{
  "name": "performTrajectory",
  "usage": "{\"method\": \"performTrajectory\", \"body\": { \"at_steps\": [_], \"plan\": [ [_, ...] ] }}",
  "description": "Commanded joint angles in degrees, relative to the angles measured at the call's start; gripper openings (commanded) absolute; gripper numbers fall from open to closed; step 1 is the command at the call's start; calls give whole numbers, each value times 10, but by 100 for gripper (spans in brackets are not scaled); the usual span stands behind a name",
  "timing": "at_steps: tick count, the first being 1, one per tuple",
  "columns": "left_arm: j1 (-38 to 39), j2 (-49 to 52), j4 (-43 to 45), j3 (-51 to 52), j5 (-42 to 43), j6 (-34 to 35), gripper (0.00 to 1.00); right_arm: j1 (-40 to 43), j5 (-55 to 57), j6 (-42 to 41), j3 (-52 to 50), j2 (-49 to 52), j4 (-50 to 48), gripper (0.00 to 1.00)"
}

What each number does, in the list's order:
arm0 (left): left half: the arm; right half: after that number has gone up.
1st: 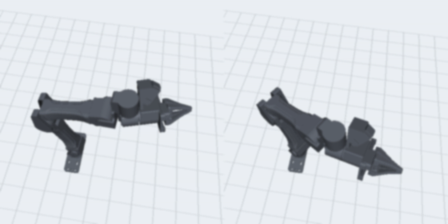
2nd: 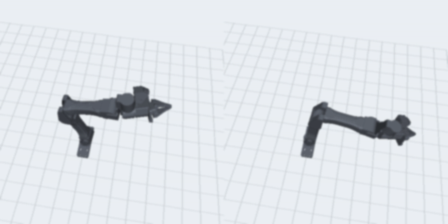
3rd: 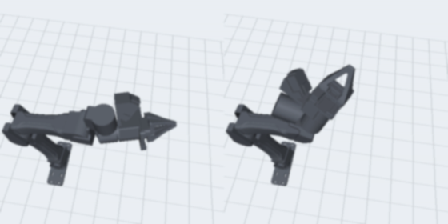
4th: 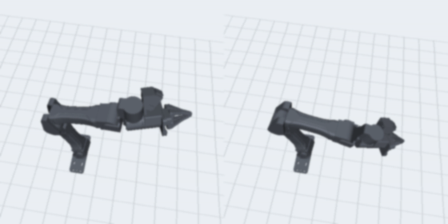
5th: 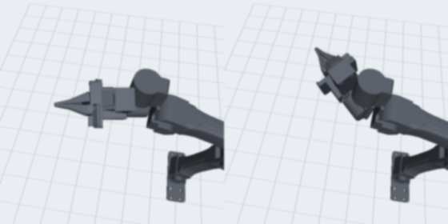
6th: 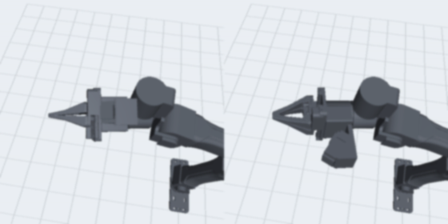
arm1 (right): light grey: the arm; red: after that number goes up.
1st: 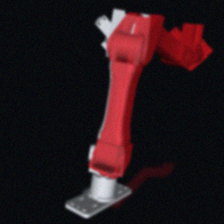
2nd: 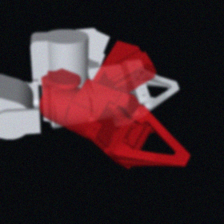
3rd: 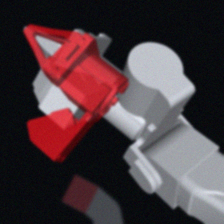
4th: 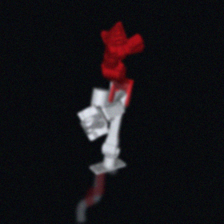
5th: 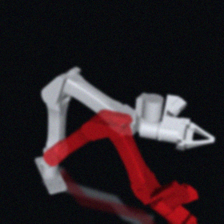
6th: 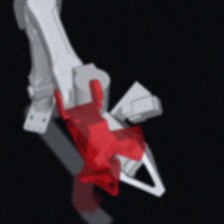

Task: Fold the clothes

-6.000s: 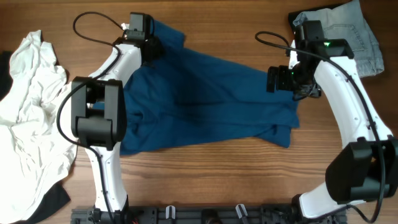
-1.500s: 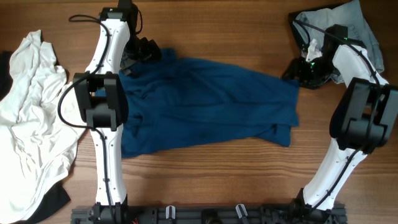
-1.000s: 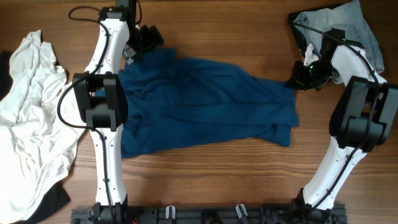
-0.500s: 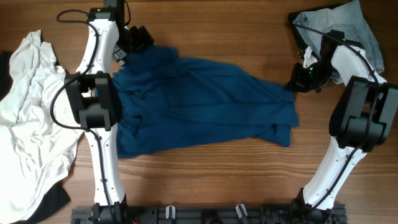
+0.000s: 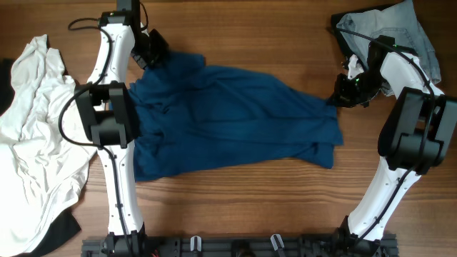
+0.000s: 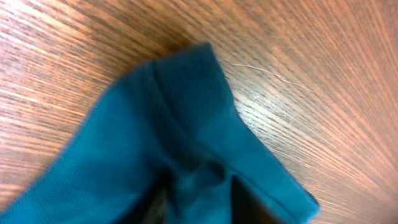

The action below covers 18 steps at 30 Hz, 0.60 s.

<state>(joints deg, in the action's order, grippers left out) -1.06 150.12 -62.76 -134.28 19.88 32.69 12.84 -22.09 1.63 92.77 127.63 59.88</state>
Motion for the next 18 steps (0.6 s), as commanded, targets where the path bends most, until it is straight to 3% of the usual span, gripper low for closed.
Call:
{"method": "performTrajectory", "body": {
  "at_steps": [1,3,4,5,14,18],
  "plan": [
    [5,39,-16,16,-5,6,81,0,-12,10,8,0,8,4],
    [5,39,-16,16,-5,-7,31,0,-12,10,10,-5,9,4],
    [4,39,-15,16,-4,-15,14,0,-14,10,10,-8,9,4],
    [3,39,-15,16,-4,-18,4,0,-16,10,10,-11,9,4],
    [-14,25,23,15,30,-4,4,0,-12,14,16,-30,0,4],
    [-10,-25,49,15,-19,8,4,0,6,10,52,-61,-1,4]
  ]
}}
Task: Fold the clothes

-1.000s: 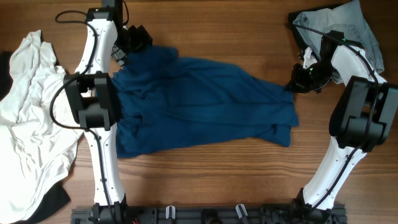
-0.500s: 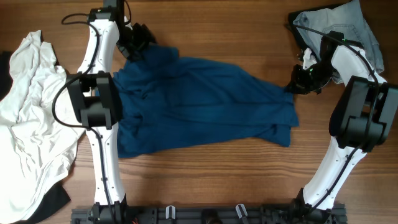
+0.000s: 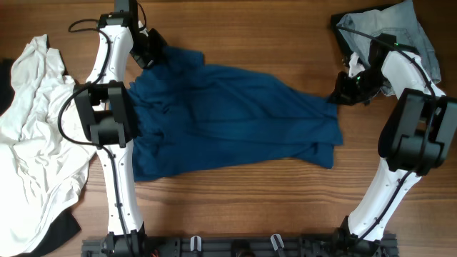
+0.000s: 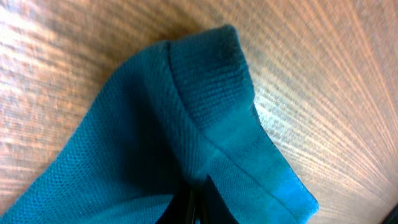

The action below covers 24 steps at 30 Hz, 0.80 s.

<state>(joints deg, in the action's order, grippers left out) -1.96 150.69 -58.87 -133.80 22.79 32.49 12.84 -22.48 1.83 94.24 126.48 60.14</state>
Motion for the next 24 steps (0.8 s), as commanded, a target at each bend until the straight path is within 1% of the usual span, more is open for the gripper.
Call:
{"method": "performTrajectory", "body": {
  "at_steps": [1,2,8,15,22,24],
  "plan": [
    [0,-45,10,10,-68,10,4,0,17,7,43,-59,-4,4],
    [0,-57,8,10,-80,10,4,0,22,7,51,-69,-3,4],
    [2,-103,15,10,-91,10,4,0,26,6,66,-104,-16,4],
    [8,-129,95,10,-139,16,4,0,37,5,66,-103,-70,4],
    [8,-129,157,10,-155,25,4,0,37,1,66,-103,-74,4],
    [8,-129,189,10,-199,25,4,0,50,1,66,-103,-75,4]
  ]
}}
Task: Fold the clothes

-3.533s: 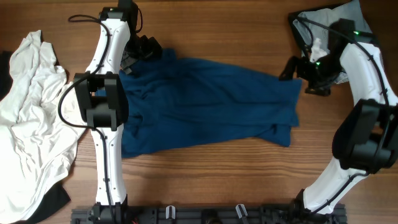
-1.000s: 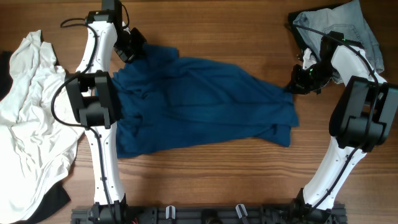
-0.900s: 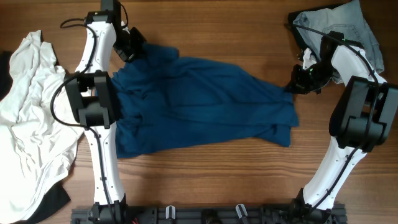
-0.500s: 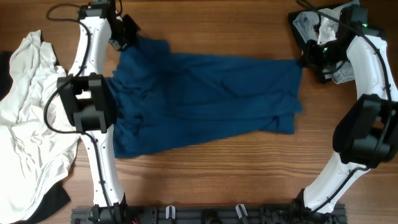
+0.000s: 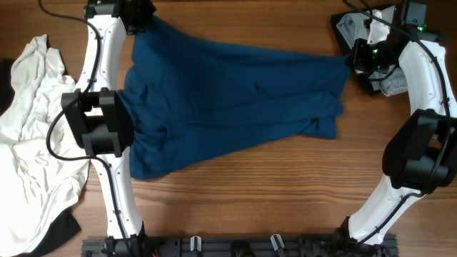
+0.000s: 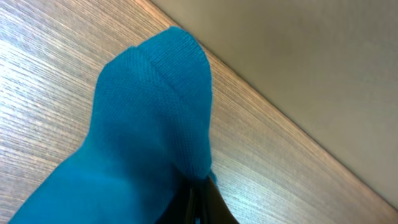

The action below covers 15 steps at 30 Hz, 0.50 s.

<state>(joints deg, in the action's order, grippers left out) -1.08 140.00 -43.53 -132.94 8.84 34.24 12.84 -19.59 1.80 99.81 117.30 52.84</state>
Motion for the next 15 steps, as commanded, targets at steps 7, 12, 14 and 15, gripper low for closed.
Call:
{"method": "performTrajectory", "body": {
  "at_steps": [7,12,14,15],
  "plan": [
    [-3,-22,92,1,-102,-8,4,0,44,-4,11,-12,-17,4],
    [-6,-22,137,1,-152,-10,4,0,47,-5,11,-12,-25,4],
    [-7,-22,151,1,-151,-10,4,0,47,-5,11,-12,-25,4],
    [-6,-22,155,1,-151,-10,4,0,47,-5,11,-12,-25,4]
  ]
}}
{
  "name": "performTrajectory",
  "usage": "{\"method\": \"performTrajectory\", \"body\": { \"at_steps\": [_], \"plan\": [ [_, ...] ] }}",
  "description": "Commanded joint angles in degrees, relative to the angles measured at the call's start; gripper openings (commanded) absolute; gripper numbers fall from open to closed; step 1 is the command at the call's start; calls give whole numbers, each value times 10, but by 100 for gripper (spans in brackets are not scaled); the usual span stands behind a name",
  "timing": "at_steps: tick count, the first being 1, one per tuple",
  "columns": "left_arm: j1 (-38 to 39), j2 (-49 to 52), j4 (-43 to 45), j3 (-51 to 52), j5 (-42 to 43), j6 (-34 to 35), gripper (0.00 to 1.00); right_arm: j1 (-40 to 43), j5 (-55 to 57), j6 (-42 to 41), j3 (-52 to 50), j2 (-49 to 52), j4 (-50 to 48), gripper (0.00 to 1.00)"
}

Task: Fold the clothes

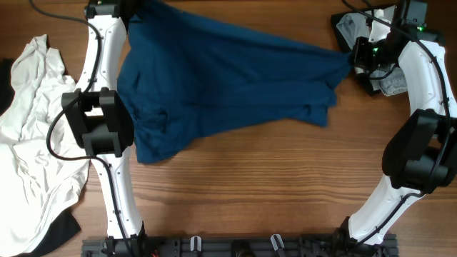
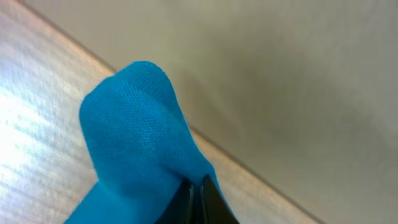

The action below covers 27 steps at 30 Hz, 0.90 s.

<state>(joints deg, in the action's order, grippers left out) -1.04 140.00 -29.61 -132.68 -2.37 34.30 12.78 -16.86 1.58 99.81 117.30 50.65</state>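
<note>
A dark blue shirt (image 1: 221,78) hangs stretched across the far half of the table, its lower left part resting on the wood. My left gripper (image 1: 136,8) is shut on one far corner at the table's back left edge; in the wrist view its black fingertips (image 2: 198,198) pinch a fold of blue cloth (image 2: 134,130). My right gripper (image 1: 355,56) is shut on the shirt's opposite corner at the far right.
A white garment (image 1: 32,135) lies crumpled along the left edge, over something black (image 1: 61,232). A grey and dark pile of clothes (image 1: 371,39) sits at the back right, just behind my right gripper. Bare wood (image 1: 271,185) shows in front of the shirt.
Both grippers keep their hold. The left end of the shirt has gone farther back, past the table's edge, and the shirt's near hem has drawn up away from the front.
The shirt lay rumpled mid-table with my left gripper at its far left corner and the right one at its right edge. Both then shut on it. By 0.5 s ago it was lifted and stretched toward the back, and now it is pulled farther still.
</note>
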Motion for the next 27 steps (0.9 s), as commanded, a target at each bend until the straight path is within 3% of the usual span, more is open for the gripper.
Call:
{"method": "performTrajectory", "body": {
  "at_steps": [1,5,11,20,27],
  "plan": [
    [-7,-22,14,-2,-39,-10,4,0,19,-2,11,-12,-3,4],
    [-6,-27,-43,-2,-9,-10,4,0,36,0,11,-12,0,4],
    [7,-55,-207,-2,6,-10,4,0,36,30,11,-12,31,4],
    [8,-127,-265,-2,-3,-5,4,-5,16,44,11,-12,78,4],
    [10,-135,-479,-1,11,24,4,-23,-9,25,11,-12,182,4]
  ]
}}
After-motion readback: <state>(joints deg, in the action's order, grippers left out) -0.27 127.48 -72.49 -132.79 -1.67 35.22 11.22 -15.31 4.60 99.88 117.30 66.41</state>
